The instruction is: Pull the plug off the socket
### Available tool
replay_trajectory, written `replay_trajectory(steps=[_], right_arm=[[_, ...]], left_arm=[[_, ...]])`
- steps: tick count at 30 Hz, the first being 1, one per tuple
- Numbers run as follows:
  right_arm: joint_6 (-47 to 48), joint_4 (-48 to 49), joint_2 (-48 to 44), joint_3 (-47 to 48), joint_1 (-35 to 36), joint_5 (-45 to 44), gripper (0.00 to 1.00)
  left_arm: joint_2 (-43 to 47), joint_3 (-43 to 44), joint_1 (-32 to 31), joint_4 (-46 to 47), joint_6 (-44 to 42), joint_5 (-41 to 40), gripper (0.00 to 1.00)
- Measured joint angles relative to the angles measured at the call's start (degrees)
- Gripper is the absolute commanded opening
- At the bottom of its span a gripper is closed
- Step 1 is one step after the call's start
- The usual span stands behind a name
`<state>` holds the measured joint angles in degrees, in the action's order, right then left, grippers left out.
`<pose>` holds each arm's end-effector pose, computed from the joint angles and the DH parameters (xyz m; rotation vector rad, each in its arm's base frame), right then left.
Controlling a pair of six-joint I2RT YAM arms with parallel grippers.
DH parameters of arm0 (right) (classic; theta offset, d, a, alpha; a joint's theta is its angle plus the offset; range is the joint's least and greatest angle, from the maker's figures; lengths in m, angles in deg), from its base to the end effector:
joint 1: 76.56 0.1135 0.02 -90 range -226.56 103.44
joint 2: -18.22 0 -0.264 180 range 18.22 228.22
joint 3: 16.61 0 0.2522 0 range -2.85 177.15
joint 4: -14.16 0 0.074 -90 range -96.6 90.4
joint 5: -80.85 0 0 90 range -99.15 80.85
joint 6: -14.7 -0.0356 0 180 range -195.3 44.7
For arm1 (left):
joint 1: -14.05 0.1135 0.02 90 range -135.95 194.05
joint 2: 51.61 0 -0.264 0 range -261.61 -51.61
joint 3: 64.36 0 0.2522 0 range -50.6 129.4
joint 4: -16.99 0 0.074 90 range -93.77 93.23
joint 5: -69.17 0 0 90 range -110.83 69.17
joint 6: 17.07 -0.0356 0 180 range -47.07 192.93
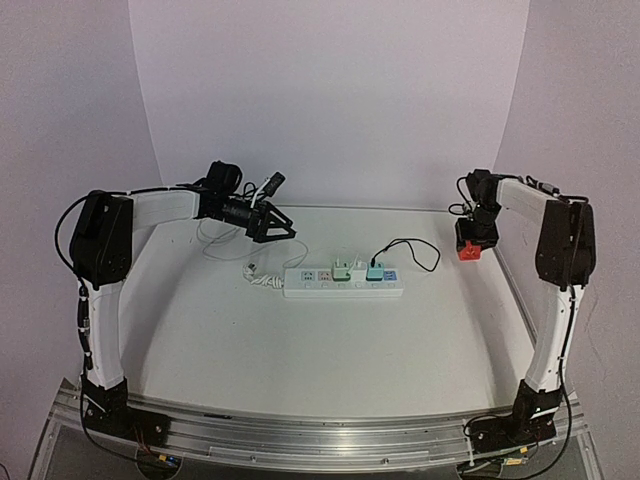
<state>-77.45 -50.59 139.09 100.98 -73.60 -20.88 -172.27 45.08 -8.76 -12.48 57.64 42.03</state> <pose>0.4477 0.0159 0.2247 0.0352 2.7392 -0.2574 0.4214 -0.2116 0.2327 1.2033 1.7365 -1.3017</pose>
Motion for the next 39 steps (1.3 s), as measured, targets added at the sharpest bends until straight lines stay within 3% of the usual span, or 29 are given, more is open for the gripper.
replay_trajectory(steps=[15, 18, 21, 24, 26, 28, 39], right_arm=[[1.08, 18.20, 2.07, -11.62, -1.51, 2.39, 0.01], [1.09, 20.33, 2.05, -12.35, -1.51, 2.91, 0.17], [1.30, 21.95, 1.70, -13.30, -1.51, 3.18, 0.46], [2.27, 22.72, 1.42, -13.88, -1.56, 3.74, 0.65], [2.54, 22.79, 1.37, -13.96, -1.60, 4.24, 0.89], [2.78, 22.53, 1.33, -13.98, -1.60, 4.61, 0.94], [3.04, 20.77, -3.20, -13.99, -1.59, 6.53, 0.98]], left_arm=[[0.00, 2.17, 0.00, -2.93, -4.70, -0.52, 0.99], [0.00, 2.69, -0.02, -3.05, -5.01, -0.53, 0.99], [0.00, 2.94, -0.13, -3.39, -5.89, -0.53, 0.99], [0.00, 2.98, -0.31, -3.98, -6.92, -0.55, 0.99], [0.00, 3.03, -0.49, -4.45, -7.80, -0.58, 0.99], [0.00, 3.19, -0.76, -5.25, -8.96, -0.60, 0.99], [-0.03, 5.65, -3.03, -7.93, -15.41, -2.97, 0.99]])
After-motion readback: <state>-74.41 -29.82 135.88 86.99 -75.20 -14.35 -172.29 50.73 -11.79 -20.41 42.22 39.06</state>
